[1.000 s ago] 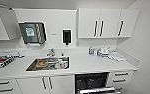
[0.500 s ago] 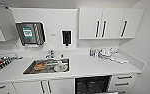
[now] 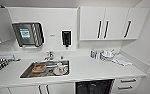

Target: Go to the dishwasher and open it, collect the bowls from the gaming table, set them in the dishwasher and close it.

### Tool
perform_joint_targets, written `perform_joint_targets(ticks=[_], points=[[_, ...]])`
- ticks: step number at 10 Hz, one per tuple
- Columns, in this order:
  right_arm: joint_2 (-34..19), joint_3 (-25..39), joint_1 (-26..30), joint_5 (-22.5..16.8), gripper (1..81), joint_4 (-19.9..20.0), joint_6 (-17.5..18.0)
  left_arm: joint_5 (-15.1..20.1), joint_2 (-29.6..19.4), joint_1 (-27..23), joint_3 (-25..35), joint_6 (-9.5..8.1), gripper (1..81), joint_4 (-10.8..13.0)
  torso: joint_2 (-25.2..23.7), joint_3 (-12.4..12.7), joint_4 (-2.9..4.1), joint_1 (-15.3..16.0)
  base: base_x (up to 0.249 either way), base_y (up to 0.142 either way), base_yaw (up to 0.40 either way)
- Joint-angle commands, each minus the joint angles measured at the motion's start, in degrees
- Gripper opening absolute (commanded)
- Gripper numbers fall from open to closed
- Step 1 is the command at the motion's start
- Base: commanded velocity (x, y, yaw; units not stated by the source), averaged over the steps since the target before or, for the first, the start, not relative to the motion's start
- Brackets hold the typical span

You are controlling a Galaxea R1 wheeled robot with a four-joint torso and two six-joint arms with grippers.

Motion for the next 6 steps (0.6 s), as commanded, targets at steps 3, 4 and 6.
perform_joint_targets(ticks=[3,4,6], points=[[-0.07,0.25,2.92,-2.04,1.0,-0.16,-0.28,1.1,-0.76,-2.56,0.16,0.09,1.0,0.53,0.0,0.0,0.0,0.01,0.144,0.0,0.0],[-0.07,0.25,2.92,-2.04,1.0,-0.16,-0.28,1.1,-0.67,-2.56,0.16,0.09,1.0,0.53,0.0,0.0,0.0,0.01,0.141,0.0,0.0],[-0.16,0.25,2.92,-2.04,1.0,-0.16,-0.28,1.1,-0.76,-2.56,0.16,0.09,1.0,0.44,0.0,0.0,0.0,0.01,0.101,0.0,0.0]])
